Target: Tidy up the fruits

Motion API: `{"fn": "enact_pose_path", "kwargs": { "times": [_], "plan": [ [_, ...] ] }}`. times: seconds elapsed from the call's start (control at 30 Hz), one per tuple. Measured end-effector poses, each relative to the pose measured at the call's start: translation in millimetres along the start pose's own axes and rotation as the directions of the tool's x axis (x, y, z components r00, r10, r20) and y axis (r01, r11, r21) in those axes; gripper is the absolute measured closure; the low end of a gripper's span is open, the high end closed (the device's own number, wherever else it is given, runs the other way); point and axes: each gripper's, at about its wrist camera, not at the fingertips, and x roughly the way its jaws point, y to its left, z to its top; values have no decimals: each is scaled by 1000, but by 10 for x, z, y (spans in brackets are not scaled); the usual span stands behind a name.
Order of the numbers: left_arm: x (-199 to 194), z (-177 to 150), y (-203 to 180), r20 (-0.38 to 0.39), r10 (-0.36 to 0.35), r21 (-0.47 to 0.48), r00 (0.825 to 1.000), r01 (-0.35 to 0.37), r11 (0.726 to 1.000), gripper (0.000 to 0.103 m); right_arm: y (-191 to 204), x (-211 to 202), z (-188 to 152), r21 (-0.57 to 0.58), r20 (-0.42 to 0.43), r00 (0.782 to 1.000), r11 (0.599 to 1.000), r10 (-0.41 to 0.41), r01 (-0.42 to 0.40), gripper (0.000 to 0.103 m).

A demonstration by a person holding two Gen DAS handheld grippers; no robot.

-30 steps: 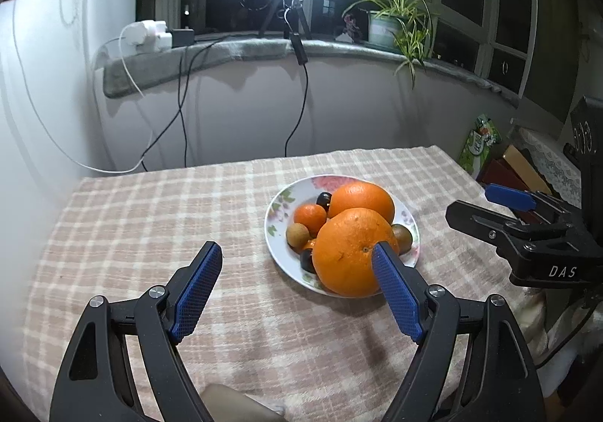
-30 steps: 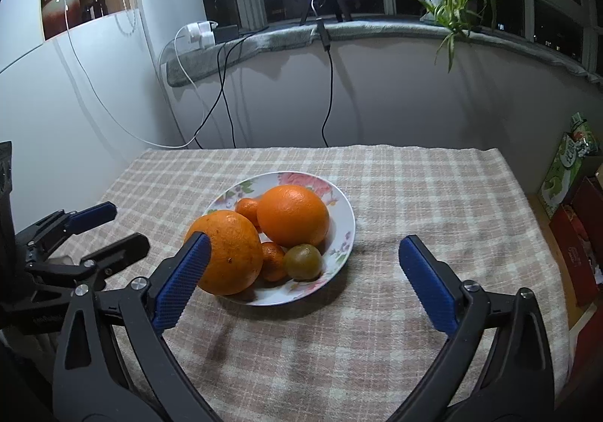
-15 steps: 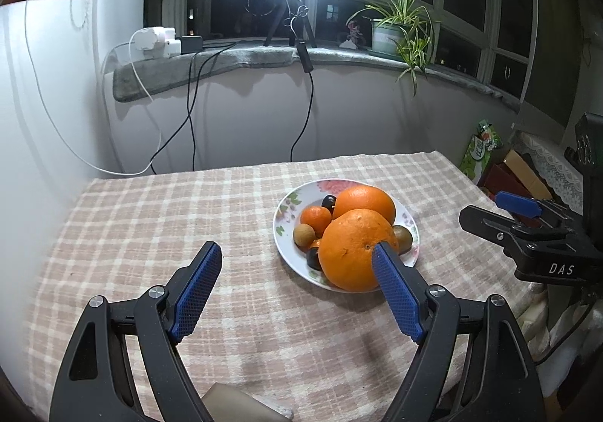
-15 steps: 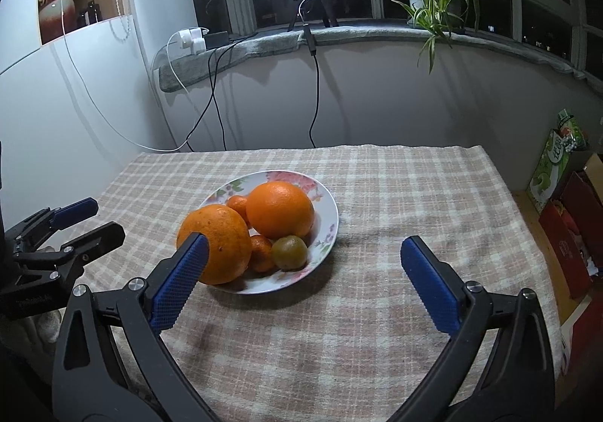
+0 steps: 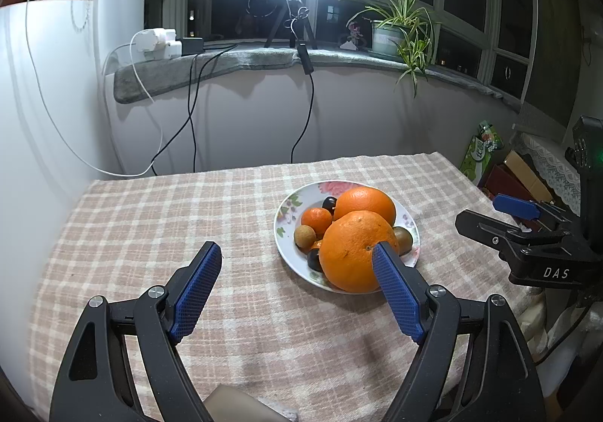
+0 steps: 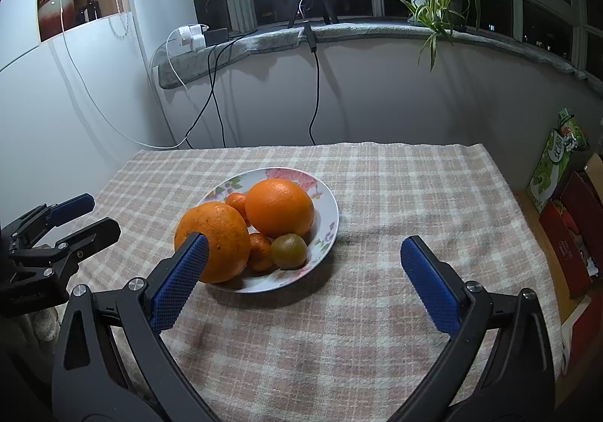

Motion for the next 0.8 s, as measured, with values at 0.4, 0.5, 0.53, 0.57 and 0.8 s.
{"fn": "enact_pose_path", "kwargs": {
  "times": [0.4,0.5,0.53,0.57,0.8],
  "plan": [
    [-6,1,-15,2,4,4,1000,-4,1000,21,18,22,-20,-6,-5,1000,1000,-1,1,0],
    [-8,0,-14,4,4,3,1000,-4,1000,21,15,41,-26,-8,-10,1000,1000,0,0,0],
    [-8,-2,-13,4,4,3,1000,-4,1000,21,13,45,-26,-10,-10,1000,1000,0,0,0],
    [-8,-1,-12,5,4,2,1000,-4,1000,21,13,44,-30,-11,-10,1000,1000,-2,2,0],
    [-9,-2,-15,5,7,4,1000,-7,1000,21,18,45,-29,-12,-14,1000,1000,-1,1,0]
  ]
}}
